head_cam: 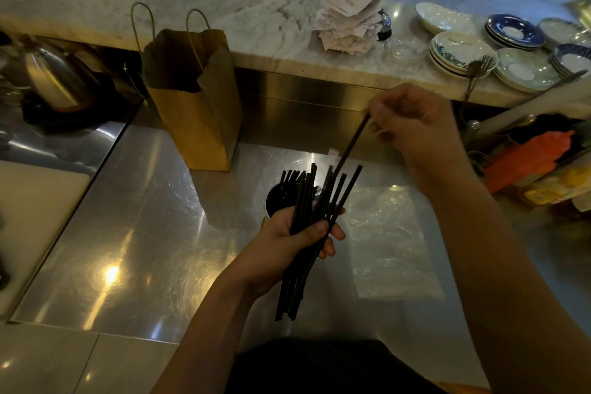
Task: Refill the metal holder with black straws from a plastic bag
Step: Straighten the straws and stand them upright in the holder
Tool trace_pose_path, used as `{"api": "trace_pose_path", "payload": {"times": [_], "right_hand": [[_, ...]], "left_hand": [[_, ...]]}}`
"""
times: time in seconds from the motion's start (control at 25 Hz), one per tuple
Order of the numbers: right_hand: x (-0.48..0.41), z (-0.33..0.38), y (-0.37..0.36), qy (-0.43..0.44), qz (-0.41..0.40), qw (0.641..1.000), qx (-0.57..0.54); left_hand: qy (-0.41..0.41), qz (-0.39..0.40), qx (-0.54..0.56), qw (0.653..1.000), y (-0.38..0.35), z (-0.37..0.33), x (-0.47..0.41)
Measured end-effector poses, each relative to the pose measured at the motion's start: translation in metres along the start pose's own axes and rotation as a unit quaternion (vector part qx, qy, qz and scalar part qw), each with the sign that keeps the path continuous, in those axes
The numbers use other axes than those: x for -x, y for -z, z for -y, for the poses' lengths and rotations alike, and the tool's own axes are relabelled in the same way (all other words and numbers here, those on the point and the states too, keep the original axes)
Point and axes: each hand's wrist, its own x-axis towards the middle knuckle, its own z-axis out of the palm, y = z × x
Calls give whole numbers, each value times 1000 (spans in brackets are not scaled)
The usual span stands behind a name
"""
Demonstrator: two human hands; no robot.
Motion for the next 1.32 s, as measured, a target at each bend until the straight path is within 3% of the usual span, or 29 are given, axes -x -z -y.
{"api": "trace_pose_path", "payload": {"times": [0.2,0.36,0.52,0.64,0.84,0.96,1.04,1.16,1.2,1.32], "right_hand": [[-1,-12,25,-75,-168,943,-277],[44,-34,-17,-92,-169,933,-303],[86,-54,-55,-78,-114,979,-151],[100,-60,-67,-41,-25,999,-16],[108,-62,-73,-19,94,992,77],[92,-55,-57,-21,223,965,139],[74,-45,-39,-4,212,959,190],[46,-18,-22,65,41,979,191],[38,-10,-22,95,30,974,203],[19,-4,-27,102,141,943,285]], "left_hand": [[-1,-39,66,997,7,7,-1],[-23,-147,138,979,5,4,-11],[-57,-249,160,954,3,-8,-20],[-70,-268,178,944,5,-14,-22],[-69,-250,167,951,2,-16,-21],[-67,-214,109,968,4,-13,-17],[-57,-181,105,976,4,-12,-14],[-34,-125,101,986,3,-7,-12],[-28,-95,88,991,1,-5,-12],[-19,-31,46,998,-2,-4,-11]]}}
